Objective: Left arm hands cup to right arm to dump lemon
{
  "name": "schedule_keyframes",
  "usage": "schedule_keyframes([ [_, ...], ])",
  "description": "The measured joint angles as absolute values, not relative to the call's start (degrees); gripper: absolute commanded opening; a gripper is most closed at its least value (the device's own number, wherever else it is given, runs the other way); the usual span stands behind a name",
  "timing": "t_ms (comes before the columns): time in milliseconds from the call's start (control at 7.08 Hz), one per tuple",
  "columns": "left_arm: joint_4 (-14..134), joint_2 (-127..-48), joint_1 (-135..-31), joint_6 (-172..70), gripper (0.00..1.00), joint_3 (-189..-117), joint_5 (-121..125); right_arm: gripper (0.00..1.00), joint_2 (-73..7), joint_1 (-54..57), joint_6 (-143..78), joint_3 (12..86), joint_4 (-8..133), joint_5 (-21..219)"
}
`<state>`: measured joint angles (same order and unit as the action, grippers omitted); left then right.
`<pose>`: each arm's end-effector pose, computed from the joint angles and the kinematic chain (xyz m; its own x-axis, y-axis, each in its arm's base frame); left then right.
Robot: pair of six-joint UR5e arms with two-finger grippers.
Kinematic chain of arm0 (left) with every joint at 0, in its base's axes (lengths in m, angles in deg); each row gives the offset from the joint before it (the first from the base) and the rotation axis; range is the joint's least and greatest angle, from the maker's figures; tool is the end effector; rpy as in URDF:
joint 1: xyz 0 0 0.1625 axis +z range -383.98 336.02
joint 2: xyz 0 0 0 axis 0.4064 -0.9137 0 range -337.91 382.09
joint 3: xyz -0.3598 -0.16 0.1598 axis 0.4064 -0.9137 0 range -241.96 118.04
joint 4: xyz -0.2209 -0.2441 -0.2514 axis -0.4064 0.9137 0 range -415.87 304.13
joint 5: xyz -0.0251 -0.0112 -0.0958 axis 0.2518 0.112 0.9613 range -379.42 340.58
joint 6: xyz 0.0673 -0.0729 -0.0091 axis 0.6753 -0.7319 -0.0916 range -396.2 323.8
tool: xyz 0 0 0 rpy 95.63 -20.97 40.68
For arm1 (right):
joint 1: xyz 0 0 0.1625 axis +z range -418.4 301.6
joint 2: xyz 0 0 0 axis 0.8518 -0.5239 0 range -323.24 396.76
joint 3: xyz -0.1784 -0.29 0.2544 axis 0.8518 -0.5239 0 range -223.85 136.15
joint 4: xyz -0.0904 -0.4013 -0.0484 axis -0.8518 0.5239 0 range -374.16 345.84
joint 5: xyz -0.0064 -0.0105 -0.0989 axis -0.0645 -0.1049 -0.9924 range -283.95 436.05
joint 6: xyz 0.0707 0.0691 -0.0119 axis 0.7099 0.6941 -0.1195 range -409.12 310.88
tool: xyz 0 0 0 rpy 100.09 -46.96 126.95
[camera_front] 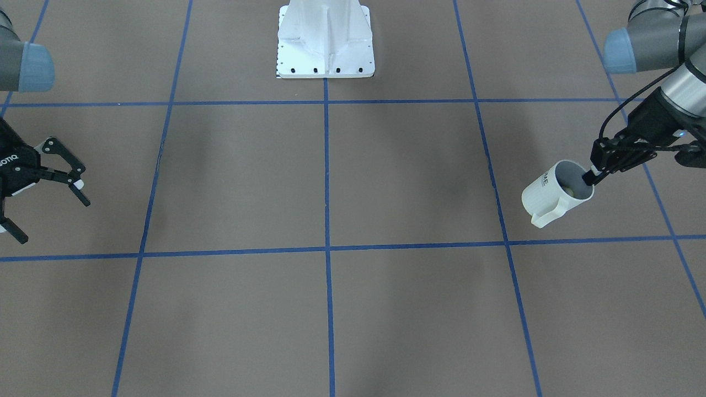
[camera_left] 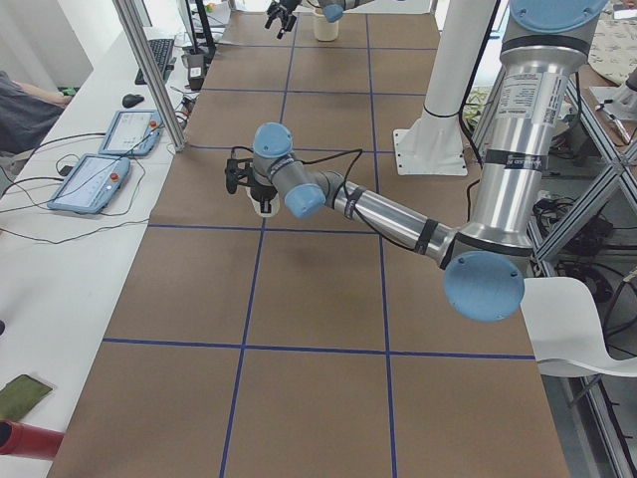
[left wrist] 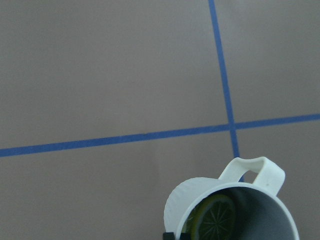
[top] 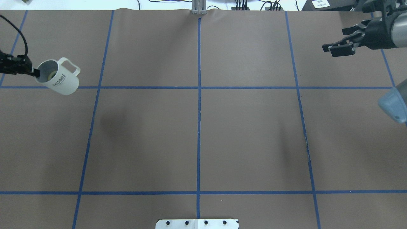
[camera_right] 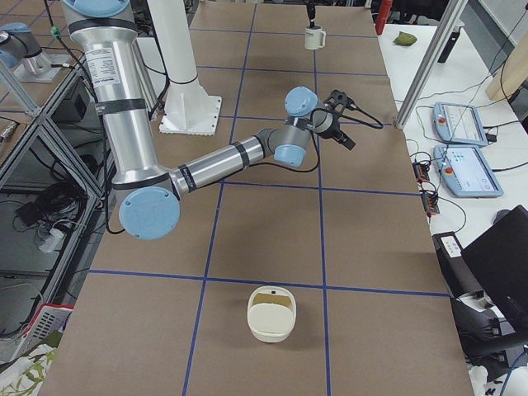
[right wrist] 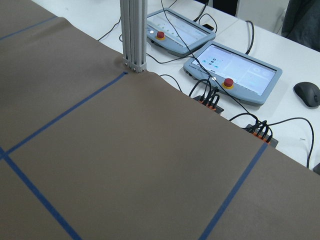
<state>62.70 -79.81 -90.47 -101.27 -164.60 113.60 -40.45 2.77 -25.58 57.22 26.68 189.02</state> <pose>0.1645 -0.5418 0.3794 0.4079 -0.1655 -0.8979 0.3098 0.9502 -0.0344 -0.1919 -0.5445 0.3498 0.6308 -0.6045 0.4865 -0.1213 0.5424 0.8313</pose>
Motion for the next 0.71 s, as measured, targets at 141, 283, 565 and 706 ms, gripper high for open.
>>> schedule_keyframes([
  [141, 62.47, -84.04, -90.24, -110.44, 0.00, -164.22, 112.58, 0.98, -38.51, -0.92, -24.19, 57.20, 26.02, 182.22],
  [283, 61.93, -87.45, -89.95, -117.53, 0.00, -163.76, 111.52, 0.98, -36.34, -5.32, -23.77, 57.16, 25.80, 174.47],
  [565, 59.76, -94.14, -89.08, -129.48, 0.00, -161.02, 109.23, 0.98, -31.68, -13.96, -24.85, 56.92, 25.76, 160.13],
  [706, 58.90, -97.76, -87.62, -135.34, 0.00, -158.85, 107.20, 0.98, -29.73, -18.48, -26.15, 56.81, 25.82, 152.48],
])
